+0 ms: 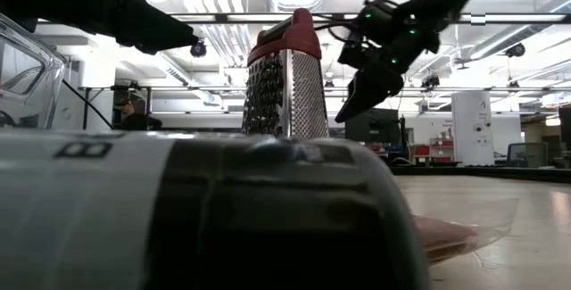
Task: Pick & Place Food Item
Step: Put the orange donut into the black bin
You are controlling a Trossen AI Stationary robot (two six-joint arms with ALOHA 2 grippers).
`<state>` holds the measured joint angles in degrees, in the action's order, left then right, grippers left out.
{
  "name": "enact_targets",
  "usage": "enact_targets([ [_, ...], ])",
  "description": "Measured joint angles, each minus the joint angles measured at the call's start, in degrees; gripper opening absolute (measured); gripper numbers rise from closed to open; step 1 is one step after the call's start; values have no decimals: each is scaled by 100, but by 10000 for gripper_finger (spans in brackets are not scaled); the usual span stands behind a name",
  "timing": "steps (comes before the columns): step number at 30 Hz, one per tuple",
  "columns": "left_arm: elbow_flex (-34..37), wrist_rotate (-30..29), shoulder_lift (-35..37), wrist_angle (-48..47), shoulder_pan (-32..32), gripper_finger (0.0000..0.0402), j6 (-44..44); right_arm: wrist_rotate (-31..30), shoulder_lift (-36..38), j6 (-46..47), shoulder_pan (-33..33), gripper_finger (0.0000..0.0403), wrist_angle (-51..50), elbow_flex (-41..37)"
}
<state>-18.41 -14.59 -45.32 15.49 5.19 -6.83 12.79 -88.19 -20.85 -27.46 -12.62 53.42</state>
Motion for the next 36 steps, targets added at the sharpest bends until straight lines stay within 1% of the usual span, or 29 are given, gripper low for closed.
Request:
enact_targets([
  [5,0,15,0,-12,0,227,0,132,-501,-412,-78,226,-1019,787],
  [9,0,20,0,-14,0,227,0,151,-823,-729,-224,226,-1603,1300],
  [11,0,20,0,-14,0,227,0,331,-964,-807,-354,226,-1781,1486],
  [15,0,20,0,-20,0,227,0,830,-1196,-805,-672,226,-1814,1739],
  [18,0,20,0,-27,0,227,0,853,-1389,-849,-811,226,-1993,1878],
  [22,0,20,0,-29,2,227,0,886,-1651,-997,-835,226,-2327,2127],
  [36,0,20,0,-29,0,227,0,844,-2421,-1367,-830,226,-2688,2672],
])
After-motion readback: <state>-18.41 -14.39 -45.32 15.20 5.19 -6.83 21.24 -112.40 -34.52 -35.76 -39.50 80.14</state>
